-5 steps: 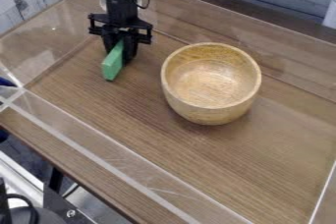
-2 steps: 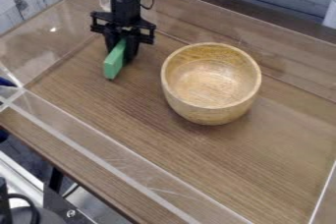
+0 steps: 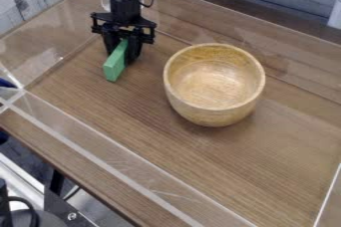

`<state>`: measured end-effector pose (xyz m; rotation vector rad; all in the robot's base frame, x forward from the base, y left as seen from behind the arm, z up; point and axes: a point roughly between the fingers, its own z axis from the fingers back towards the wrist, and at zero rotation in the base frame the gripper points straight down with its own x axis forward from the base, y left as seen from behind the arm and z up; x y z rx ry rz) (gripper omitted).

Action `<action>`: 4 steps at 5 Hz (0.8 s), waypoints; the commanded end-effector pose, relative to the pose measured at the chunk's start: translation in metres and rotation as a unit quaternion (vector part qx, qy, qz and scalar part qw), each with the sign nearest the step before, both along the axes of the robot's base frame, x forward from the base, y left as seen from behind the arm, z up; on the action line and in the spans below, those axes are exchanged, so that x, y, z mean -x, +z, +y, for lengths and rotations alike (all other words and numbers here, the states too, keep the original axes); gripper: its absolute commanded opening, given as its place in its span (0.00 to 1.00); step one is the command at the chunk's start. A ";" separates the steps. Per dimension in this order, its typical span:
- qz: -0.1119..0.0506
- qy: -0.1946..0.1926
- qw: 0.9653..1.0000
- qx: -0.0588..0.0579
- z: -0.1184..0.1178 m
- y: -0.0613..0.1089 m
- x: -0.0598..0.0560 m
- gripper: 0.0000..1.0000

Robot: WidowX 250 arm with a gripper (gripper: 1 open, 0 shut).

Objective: Remove the green block from inside the brown bowl and put it on the table

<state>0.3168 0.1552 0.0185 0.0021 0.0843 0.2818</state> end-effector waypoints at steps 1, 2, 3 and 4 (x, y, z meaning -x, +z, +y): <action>-0.023 -0.012 1.000 -0.008 -0.001 0.016 -0.005 1.00; -0.037 -0.016 0.999 0.006 0.003 0.027 -0.004 1.00; -0.054 -0.020 0.998 0.019 0.007 0.040 -0.002 1.00; -0.069 -0.010 0.997 0.015 0.002 0.049 -0.001 1.00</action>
